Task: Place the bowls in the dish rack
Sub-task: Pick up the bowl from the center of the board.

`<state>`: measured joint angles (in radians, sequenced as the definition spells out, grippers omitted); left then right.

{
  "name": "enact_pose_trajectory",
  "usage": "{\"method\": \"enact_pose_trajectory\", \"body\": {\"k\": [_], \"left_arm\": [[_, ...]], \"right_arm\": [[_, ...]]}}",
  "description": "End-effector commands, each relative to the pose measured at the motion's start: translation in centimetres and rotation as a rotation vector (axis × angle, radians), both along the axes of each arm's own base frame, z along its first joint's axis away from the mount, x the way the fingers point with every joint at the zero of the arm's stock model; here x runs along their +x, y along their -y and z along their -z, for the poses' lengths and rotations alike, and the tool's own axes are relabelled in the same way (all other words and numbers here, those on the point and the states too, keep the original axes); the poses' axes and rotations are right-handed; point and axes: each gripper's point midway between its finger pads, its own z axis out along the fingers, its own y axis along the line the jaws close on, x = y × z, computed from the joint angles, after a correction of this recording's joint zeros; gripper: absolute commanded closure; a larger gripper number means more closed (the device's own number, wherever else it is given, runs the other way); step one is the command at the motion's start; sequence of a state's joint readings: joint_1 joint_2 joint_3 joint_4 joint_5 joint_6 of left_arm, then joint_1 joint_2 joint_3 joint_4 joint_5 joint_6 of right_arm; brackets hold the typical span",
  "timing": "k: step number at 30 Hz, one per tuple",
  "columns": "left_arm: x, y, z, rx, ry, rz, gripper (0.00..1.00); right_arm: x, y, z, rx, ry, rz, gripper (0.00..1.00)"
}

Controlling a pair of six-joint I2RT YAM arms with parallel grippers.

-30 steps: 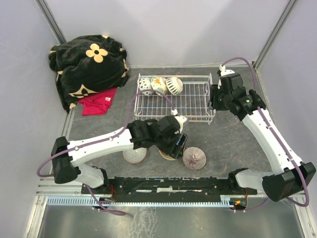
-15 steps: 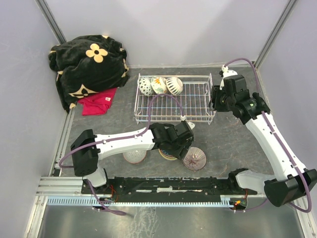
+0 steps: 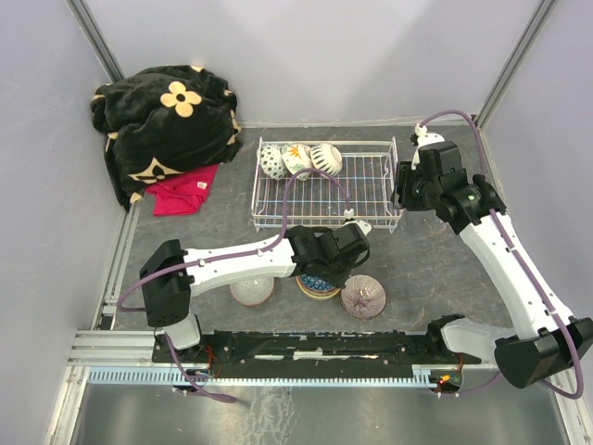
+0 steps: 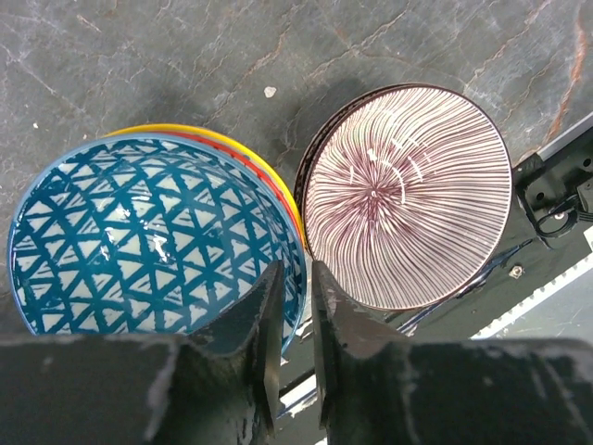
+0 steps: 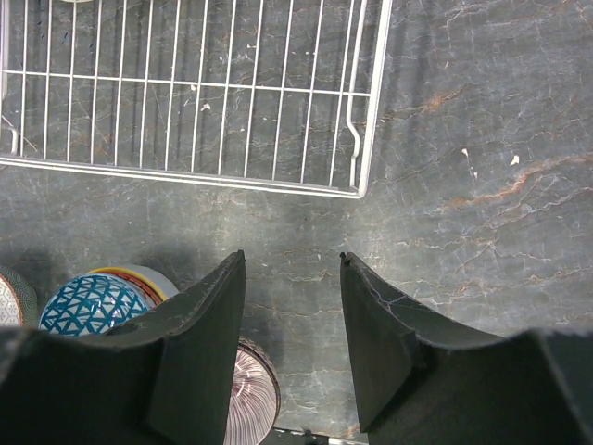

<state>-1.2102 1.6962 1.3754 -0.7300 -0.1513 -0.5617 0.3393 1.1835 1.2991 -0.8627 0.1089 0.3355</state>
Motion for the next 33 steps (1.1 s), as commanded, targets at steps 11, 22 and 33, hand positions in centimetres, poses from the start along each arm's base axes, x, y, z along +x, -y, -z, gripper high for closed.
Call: {"method": "enact_pose_trajectory", "body": {"k": [11, 22, 33], "left_arm": [[0.4, 1.2, -0.7, -0.008, 0.018, 0.036, 0.57], [1.0, 1.2, -0.7, 0.005, 0.038, 0.023, 0.78], [2.8, 1.2, -7.1, -0.081, 0.131, -0.017, 0.97]], "right_arm": [[0.2, -0.1, -0.4, 0.01, 0.024, -0.006, 0.46], [0.1, -0.1, 0.3, 0.006, 0.015, -0.007, 0.46], [0.2, -0.2, 0.2, 0.012, 0.018, -0.01, 0.47]]}}
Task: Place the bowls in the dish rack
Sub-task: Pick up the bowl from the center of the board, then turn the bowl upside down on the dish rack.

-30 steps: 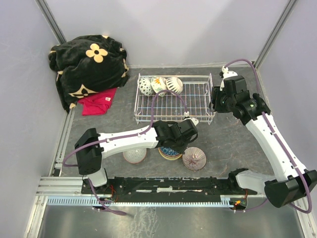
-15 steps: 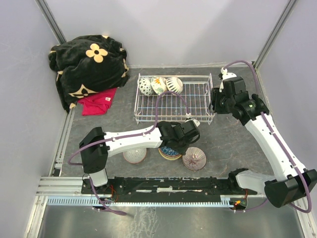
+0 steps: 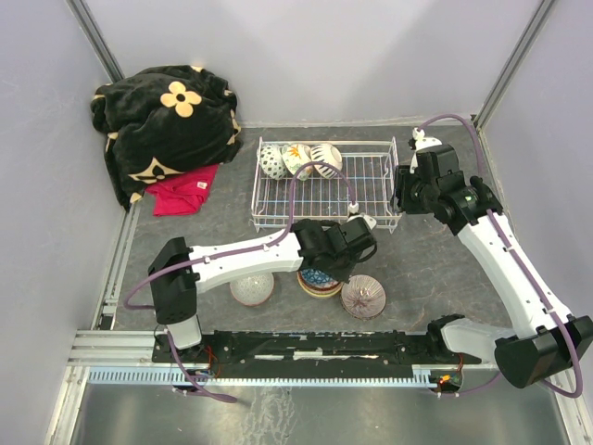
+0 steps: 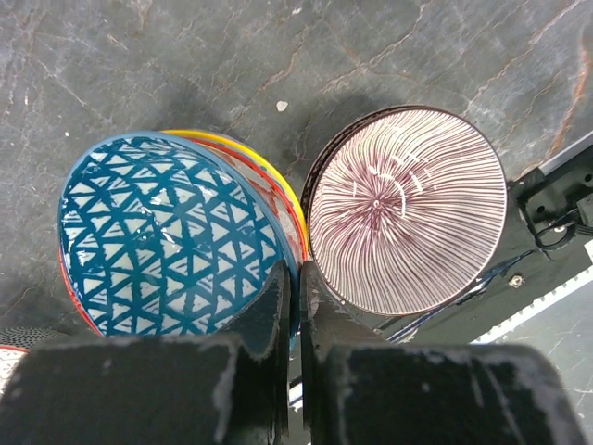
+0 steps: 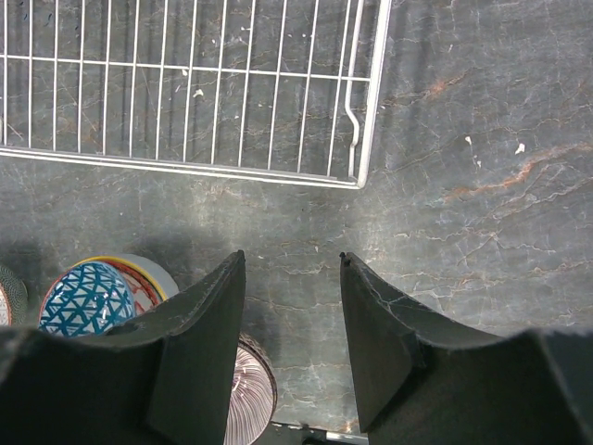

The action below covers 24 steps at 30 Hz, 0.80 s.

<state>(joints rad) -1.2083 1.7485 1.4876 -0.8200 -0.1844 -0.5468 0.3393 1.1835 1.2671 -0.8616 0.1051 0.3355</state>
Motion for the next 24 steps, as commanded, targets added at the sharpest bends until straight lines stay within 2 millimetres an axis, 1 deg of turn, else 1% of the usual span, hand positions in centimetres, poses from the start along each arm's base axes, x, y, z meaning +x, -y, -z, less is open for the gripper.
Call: {"method": "enact_pose_trajectory", "body": {"k": [1, 4, 7, 8, 9, 11, 12, 13, 16, 18, 19, 21, 24], "left_arm": [[2.5, 0.7, -6.9, -0.14, 0.123, -0.02, 0.97], [5.0, 0.6, -10.2, -0.221, 0.164, -0.062, 0.97], [9.0, 1.0, -14.4, -0.374, 0.184, -0.092, 0.97], [10.5, 1.3, -15.8, -0.436, 0.19, -0.092, 0.97], [12.1, 1.7, -16.8, -0.484, 0.191, -0.094, 0.97], [15.1, 3.2, -19.1, -0.597, 0.198, -0.074, 0.97], [16.3, 4.0, -20.2, -0.652, 0.198, -0.059, 0.97], [17.7, 5.3, -20.4, -0.705, 0.189, -0.043, 0.97], [21.0, 7.7, -22.7, -0.869, 0.21, -0.03, 0.97], [23.2, 8.6, -23.0, -0.942, 0.23, -0.045, 0.97], [24.2, 9.0, -23.0, -0.984, 0.232, -0.054, 0.97], [25.9, 9.8, -22.6, -1.046, 0.225, -0.073, 0.97], [27.9, 10.4, -21.6, -1.105, 0.223, -0.112, 0.97]], "right_arm": [[0.6, -0.3, -1.2, 0.021, 0.052, -0.005, 0.46], [1.0, -0.5, -1.7, 0.033, 0.062, -0.006, 0.47], [1.8, -0.6, -2.2, 0.034, 0.076, 0.008, 0.46], [2.2, -0.5, -2.4, 0.03, 0.082, 0.019, 0.47], [2.7, -0.4, -2.7, 0.024, 0.092, 0.035, 0.47], [3.9, -0.2, -3.2, 0.017, 0.108, 0.064, 0.47], [4.7, -0.1, -4.0, 0.016, 0.126, 0.081, 0.47], [5.5, -0.1, -4.3, 0.012, 0.133, 0.094, 0.47], [7.9, 0.3, -5.3, -0.011, 0.159, 0.143, 0.47], [9.6, 0.8, -5.8, -0.038, 0.177, 0.187, 0.47], [10.4, 1.0, -5.9, -0.056, 0.186, 0.206, 0.47], [12.2, 1.4, -5.2, -0.1, 0.174, 0.236, 0.47], [13.8, 1.6, -4.4, -0.131, 0.167, 0.255, 0.47]]}}
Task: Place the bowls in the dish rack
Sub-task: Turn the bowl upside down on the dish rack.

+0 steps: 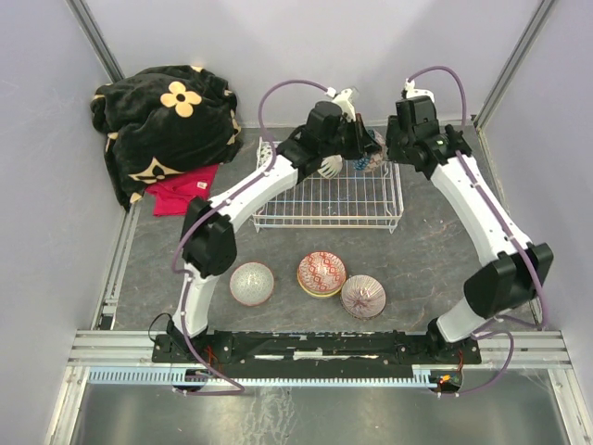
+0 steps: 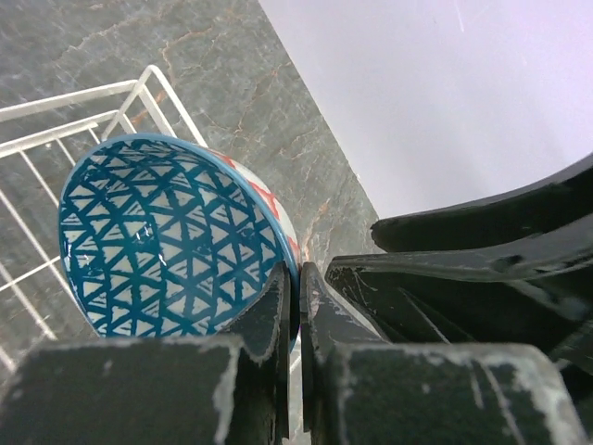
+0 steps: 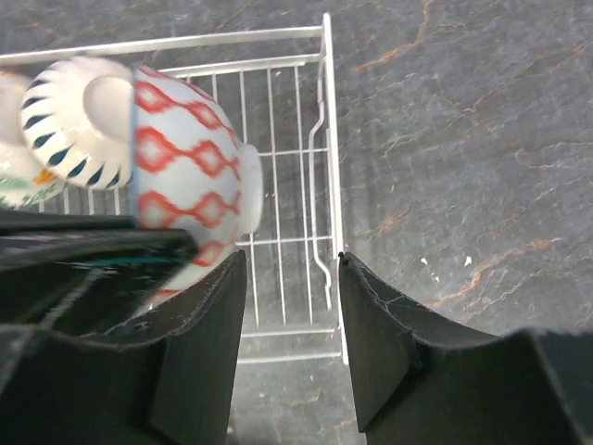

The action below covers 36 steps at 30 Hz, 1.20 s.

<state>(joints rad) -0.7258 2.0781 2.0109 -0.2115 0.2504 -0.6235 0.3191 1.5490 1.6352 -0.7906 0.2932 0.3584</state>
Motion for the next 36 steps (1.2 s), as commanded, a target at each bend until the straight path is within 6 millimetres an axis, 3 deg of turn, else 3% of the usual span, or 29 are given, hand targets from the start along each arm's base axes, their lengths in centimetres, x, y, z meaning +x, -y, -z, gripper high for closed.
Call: {"method": "enact_pose_trajectory", "body": {"k": [1, 15, 27, 32, 34, 36], "left_arm": [[2.1, 2.1, -5.3, -0.27, 0.09, 0.017, 0.97], [5.7, 2.3, 1.0, -0.394, 0.022, -0.052, 0.97], [6.6, 2.4, 5.5, -0.344, -0.034, -0.073, 0.97], [6.6, 2.5, 6.0, -0.353, -0.042, -0.067, 0.97], [6.8, 2.8, 8.1, -0.334, -0.068, -0.071, 0.97], [7.0, 2.7, 8.7, -0.325, -0.075, -0.08, 0.97]], "right_arm": [[3.0, 1.4, -0.5, -0.059, 0.05, 0.088, 0.47], [5.7, 1.4, 1.9, -0.084, 0.022, 0.086, 0.48], [6.6, 0.6, 3.5, -0.066, -0.004, 0.061, 0.48], [6.7, 0.4, 4.3, -0.062, -0.018, 0.054, 0.48], [6.8, 0.4, 4.4, -0.06, -0.02, 0.054, 0.48], [6.8, 0.3, 4.5, -0.059, -0.022, 0.052, 0.48]]}}
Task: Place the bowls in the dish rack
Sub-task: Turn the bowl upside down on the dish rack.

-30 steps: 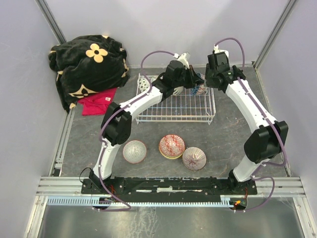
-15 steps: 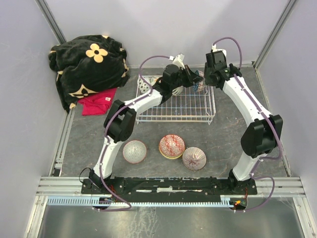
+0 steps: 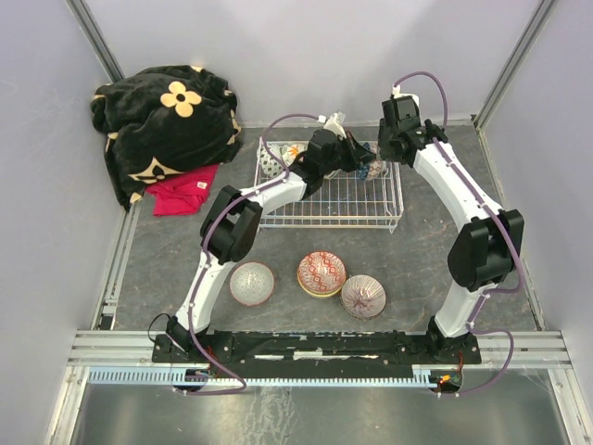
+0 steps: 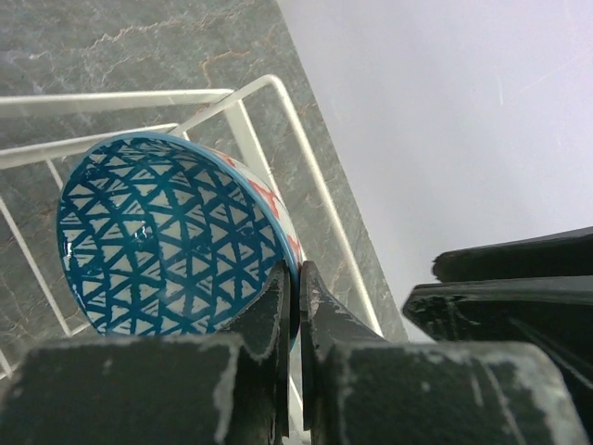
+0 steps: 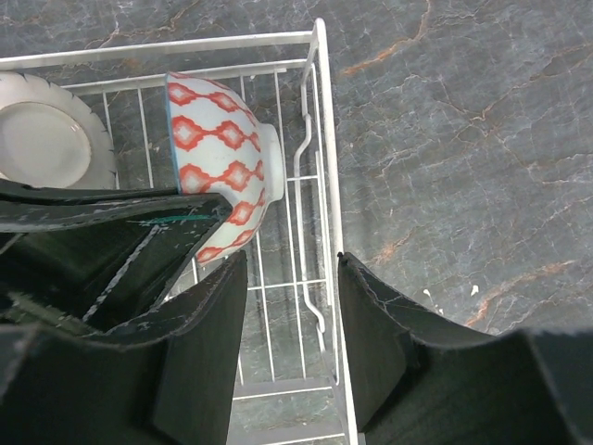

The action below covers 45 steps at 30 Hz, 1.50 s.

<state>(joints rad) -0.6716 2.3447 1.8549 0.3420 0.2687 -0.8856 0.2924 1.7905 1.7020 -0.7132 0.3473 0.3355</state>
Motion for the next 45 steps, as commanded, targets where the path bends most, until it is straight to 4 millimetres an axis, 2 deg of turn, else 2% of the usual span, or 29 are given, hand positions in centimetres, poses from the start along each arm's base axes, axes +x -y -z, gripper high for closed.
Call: {"method": "enact_pose_trajectory", "body": {"k": [1, 7, 24, 30, 37, 45], "left_arm": [[0.4, 0.4, -2.2, -0.087, 0.041, -0.002, 0.97], [0.9, -0.2, -0.5, -0.043, 0.01, -0.03, 0.97], [2.8, -4.3, 5.3, 0.167, -0.167, -0.124, 0.97], [3.2, -6.0, 6.1, 0.273, -0.188, -0.163, 0.96], [3.5, -7.7, 6.1, 0.369, -0.185, -0.199, 0.95], [4.0, -9.1, 5.9, 0.403, -0.179, -0.221, 0.94]], "right_arm": [[1.3, -0.3, -1.7, 0.023, 0.063, -0.002, 0.48], [1.4, -0.5, -1.1, 0.029, 0.054, -0.009, 0.48], [1.2, -1.2, -0.2, 0.066, 0.036, -0.026, 0.48], [1.0, -1.2, -0.3, 0.071, 0.038, -0.031, 0.48], [0.8, -1.3, -0.3, 0.081, 0.038, -0.035, 0.48], [0.7, -1.2, -0.5, 0.081, 0.037, -0.037, 0.48]]}}
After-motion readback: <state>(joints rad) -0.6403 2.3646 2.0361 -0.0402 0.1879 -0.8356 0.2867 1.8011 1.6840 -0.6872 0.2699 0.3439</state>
